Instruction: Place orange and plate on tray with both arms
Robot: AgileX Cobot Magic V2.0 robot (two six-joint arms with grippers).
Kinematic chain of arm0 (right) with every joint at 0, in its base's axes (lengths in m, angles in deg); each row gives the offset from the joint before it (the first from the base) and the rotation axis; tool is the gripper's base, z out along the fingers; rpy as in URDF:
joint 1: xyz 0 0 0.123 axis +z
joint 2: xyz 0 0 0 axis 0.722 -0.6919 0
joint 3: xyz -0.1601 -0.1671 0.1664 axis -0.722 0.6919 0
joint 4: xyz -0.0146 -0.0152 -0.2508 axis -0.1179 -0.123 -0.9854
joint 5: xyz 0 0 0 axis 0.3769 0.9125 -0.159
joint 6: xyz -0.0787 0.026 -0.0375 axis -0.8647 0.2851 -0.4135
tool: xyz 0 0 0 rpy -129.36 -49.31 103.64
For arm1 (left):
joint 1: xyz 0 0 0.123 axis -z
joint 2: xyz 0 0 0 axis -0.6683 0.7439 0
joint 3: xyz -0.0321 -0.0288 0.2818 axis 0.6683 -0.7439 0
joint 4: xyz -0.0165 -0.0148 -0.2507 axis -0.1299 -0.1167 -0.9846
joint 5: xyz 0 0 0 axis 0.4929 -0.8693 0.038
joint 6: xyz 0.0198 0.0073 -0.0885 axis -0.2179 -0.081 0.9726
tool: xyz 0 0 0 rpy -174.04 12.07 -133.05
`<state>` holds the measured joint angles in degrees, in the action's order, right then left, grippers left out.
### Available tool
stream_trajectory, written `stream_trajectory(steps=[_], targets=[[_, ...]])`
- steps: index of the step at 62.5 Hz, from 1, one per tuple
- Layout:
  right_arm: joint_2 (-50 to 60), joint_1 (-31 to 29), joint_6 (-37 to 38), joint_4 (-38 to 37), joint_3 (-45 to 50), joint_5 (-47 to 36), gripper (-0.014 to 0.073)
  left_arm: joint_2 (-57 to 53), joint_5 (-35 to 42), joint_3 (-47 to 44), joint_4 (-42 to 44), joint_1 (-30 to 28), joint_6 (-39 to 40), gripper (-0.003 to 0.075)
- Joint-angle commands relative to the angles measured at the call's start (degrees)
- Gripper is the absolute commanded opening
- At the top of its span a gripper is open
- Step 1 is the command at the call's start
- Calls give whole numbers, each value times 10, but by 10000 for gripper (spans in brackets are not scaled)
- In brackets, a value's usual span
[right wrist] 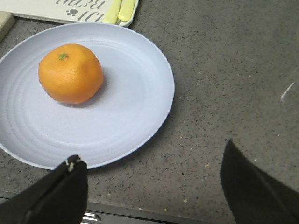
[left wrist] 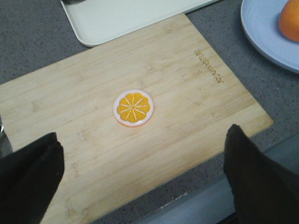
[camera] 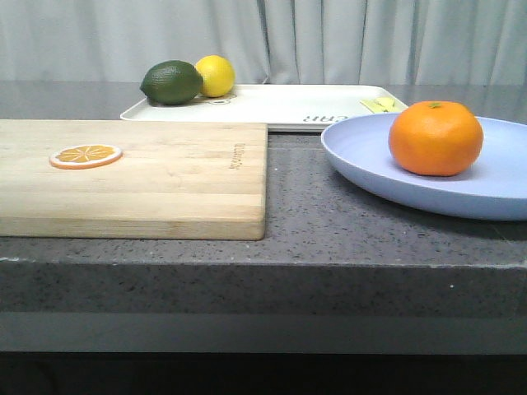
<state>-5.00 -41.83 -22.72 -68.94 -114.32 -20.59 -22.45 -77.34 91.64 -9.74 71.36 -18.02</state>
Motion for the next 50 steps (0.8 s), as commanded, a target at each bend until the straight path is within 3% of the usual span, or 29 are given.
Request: stream_trajectory(steps=[1,21,33,39,50], targets=[[-25,0,2,15,-23,-30,592,-38,41,-14,-2,-3,6,673],[-216,-5,2,20,-163,100,592,-71,43,-27,-2,-3,6,673],[-318,-87,-8,34,-223,131,592,-68,43,-27,1,-3,6,673],[-358,-149,-51,93,-228,128,592,-68,43,-27,4,-3,6,673],[-428,-222,-187,279,-228,138,592,-68,43,-27,5,-3,6,673]])
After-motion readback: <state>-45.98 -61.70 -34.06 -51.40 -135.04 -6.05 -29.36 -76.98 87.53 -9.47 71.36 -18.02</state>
